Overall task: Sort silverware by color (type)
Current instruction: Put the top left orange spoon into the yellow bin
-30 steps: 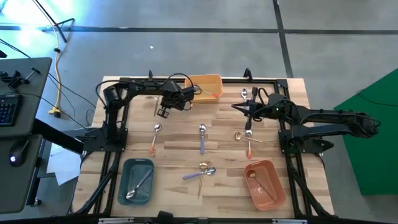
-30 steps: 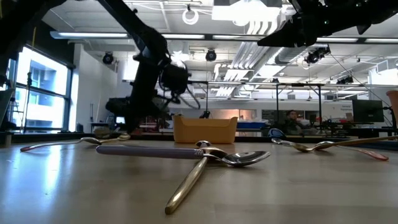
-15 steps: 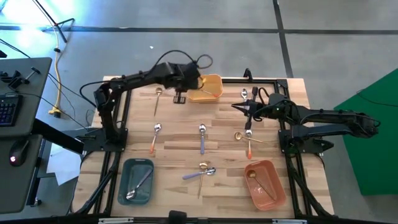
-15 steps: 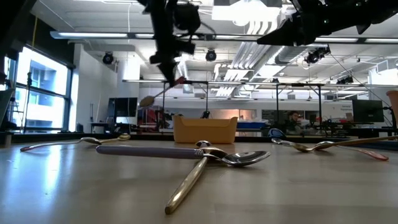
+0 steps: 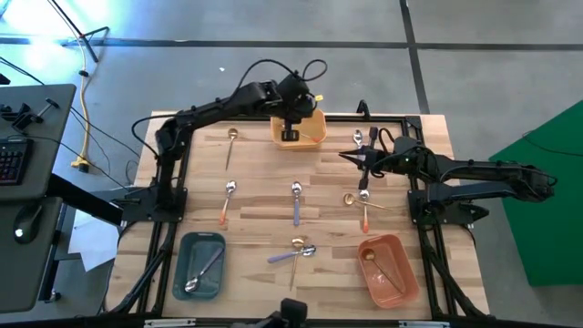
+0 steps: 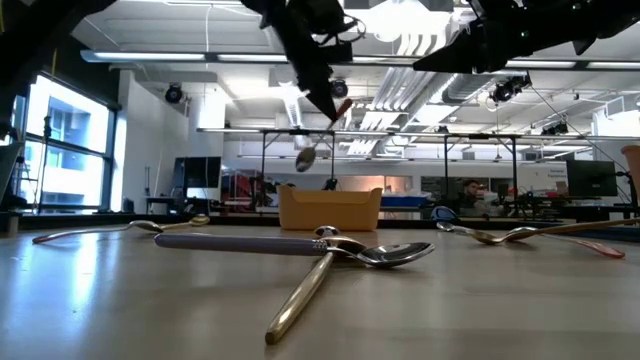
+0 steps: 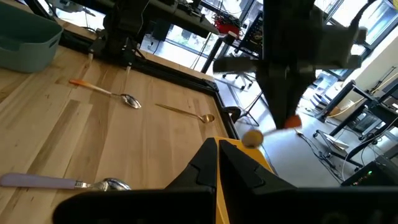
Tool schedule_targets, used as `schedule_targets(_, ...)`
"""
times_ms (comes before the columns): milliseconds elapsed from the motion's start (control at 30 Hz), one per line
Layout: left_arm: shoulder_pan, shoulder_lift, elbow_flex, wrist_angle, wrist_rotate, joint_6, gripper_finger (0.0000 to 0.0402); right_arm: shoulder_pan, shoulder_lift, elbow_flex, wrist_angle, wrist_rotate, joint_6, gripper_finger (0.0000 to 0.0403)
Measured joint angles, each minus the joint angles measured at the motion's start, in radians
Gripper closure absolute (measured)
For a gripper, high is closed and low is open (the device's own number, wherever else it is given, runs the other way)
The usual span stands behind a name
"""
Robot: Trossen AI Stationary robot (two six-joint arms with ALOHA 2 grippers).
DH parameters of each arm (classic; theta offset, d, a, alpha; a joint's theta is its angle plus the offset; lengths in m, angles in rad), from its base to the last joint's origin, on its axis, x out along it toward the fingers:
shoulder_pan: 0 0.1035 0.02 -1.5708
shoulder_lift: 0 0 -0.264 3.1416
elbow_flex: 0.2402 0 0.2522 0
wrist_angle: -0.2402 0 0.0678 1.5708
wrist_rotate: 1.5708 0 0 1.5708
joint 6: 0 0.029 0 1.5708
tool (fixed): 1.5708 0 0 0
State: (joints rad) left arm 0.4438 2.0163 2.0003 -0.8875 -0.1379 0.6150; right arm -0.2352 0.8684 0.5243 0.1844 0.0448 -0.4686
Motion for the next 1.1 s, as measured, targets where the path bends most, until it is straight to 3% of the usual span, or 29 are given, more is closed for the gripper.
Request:
schedule_targets(633, 0.028, 0.182, 0.0, 0.055, -0.017, 0.147, 0.0401, 0.0, 0.001, 0.0, 0.0, 0.0, -0.003, 0.0403)
schedule_targets(1100, 0.029, 0.189, -0.018, 0.071, -0.019, 0.128, 0.0401, 0.0, 0.001, 0.0, 0.0, 0.001, 0.013, 0.0403)
